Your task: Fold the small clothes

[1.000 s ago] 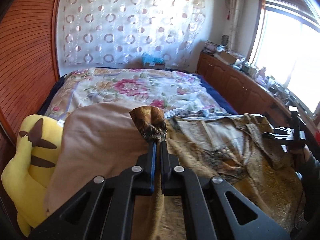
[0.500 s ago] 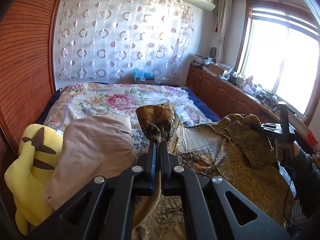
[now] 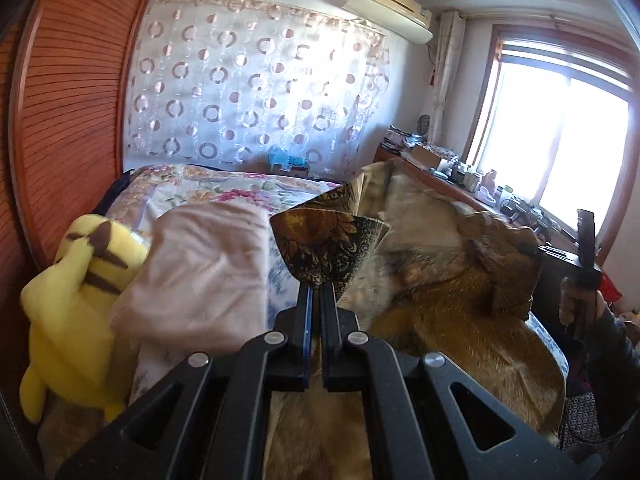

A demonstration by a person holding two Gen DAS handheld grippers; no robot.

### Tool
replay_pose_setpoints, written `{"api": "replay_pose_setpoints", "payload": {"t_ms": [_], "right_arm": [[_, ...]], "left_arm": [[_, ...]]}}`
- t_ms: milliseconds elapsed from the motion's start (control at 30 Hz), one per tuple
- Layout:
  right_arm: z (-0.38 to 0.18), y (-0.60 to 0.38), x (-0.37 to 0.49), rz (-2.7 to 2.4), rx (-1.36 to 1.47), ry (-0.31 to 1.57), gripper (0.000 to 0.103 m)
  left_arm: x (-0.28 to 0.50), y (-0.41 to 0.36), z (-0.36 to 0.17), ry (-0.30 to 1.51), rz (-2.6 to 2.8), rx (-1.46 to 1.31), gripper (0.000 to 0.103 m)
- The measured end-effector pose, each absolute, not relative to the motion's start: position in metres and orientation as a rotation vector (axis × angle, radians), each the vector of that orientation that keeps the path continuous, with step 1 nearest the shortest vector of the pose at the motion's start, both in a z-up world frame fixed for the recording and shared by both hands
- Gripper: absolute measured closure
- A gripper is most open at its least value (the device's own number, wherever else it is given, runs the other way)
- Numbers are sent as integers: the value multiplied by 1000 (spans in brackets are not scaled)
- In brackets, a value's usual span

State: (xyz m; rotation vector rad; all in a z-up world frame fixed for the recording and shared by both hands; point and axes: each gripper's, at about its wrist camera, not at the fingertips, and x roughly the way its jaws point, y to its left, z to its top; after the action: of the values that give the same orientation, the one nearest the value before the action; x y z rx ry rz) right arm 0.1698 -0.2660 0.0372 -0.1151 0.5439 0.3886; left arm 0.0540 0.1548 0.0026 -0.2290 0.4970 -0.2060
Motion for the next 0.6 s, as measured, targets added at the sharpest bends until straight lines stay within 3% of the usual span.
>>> {"api": "replay_pose_setpoints", "payload": {"t_ms": [367, 600], "right_arm": [[-5, -306, 56, 395, 106, 632, 100], [-24, -303, 13, 404, 2, 717, 100]], "left_arm": [[-34, 188, -50, 554, -126, -326, 103], [-58, 182, -54, 579, -105, -276, 103]]}}
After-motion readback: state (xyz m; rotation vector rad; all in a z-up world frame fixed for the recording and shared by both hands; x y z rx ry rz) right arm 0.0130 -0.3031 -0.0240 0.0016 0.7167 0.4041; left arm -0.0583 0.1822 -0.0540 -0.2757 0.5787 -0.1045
